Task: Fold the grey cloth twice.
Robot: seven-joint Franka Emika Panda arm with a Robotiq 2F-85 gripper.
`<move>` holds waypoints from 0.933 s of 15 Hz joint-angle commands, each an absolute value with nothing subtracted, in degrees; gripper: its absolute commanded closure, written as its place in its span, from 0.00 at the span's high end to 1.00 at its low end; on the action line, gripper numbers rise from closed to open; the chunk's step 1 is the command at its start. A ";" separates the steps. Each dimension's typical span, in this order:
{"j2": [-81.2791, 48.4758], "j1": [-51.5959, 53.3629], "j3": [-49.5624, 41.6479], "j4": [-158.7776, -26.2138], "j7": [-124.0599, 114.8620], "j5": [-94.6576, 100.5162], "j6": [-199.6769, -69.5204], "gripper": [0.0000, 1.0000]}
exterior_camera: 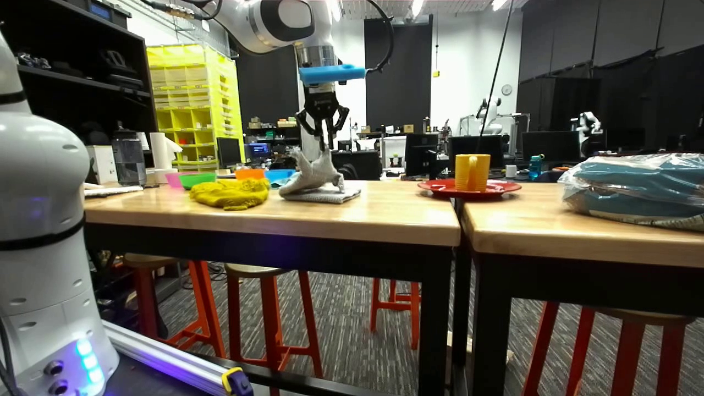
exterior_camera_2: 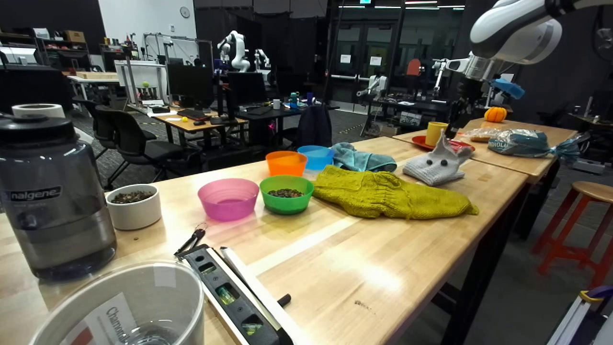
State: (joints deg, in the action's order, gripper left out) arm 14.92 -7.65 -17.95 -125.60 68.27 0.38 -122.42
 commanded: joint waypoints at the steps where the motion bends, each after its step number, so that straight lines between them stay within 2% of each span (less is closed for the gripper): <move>1: 14.93 -8.37 -17.12 -124.73 68.10 1.39 -121.92 0.54; 8: 17.53 -7.55 -13.33 -126.95 59.47 4.82 -123.81 0.99; 14: 17.42 -5.88 -8.84 -127.57 45.51 4.89 -124.06 1.00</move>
State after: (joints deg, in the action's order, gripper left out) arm 15.57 -6.53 -10.64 -125.71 52.13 3.75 -123.55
